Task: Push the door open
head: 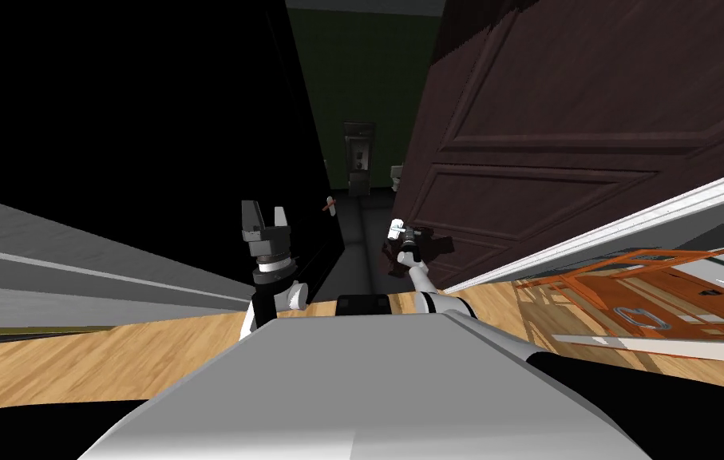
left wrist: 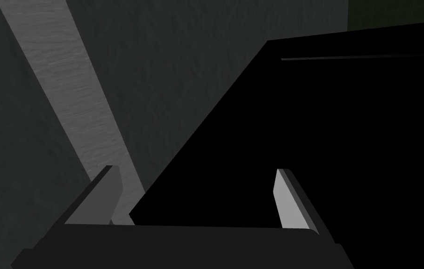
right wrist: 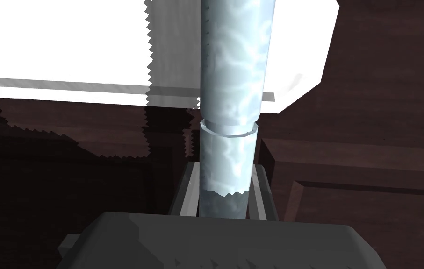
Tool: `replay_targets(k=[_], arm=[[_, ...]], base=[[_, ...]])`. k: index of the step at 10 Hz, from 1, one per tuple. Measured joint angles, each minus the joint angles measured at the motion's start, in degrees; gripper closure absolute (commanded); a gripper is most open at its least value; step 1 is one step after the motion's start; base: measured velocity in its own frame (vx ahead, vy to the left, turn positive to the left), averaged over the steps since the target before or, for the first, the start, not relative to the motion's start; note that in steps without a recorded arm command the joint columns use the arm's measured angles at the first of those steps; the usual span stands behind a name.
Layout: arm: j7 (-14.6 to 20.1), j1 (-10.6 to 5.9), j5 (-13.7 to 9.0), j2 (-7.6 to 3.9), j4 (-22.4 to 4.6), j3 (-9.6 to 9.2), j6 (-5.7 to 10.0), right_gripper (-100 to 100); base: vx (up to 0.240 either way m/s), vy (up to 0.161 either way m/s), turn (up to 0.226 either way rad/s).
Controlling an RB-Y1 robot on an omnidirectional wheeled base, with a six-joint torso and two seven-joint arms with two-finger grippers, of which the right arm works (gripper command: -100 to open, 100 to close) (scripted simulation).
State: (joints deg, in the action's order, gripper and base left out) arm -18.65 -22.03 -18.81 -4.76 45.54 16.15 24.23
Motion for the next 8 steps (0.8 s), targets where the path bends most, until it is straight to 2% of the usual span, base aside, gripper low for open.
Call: replay_targets(k=[1,3,5,7,8], arm=[[-0.3,-0.12,-0.3,-0.23,0.2,0.83,-0.53,100],[-0.5,-0.88,-0.8,-0.79,-1.4,2.13,0.23,100],[-0.5,-0.77,-1.2,-1.20,-1.8,3.15,0.90,100],[-1.0,-0.21,-1.6,-1.15,-1.1,4.29,0.43,100],[-1.1,-0.18,-1.7,-1.30,-1.0,4.75,0.40,100]], base=[[0.169,0.105,-0.100],[0.188,0.106,-0.088],[0.166,0.087,-0.061],[0.188,0.081,-0.061],[0.068,0.015,-0.044]])
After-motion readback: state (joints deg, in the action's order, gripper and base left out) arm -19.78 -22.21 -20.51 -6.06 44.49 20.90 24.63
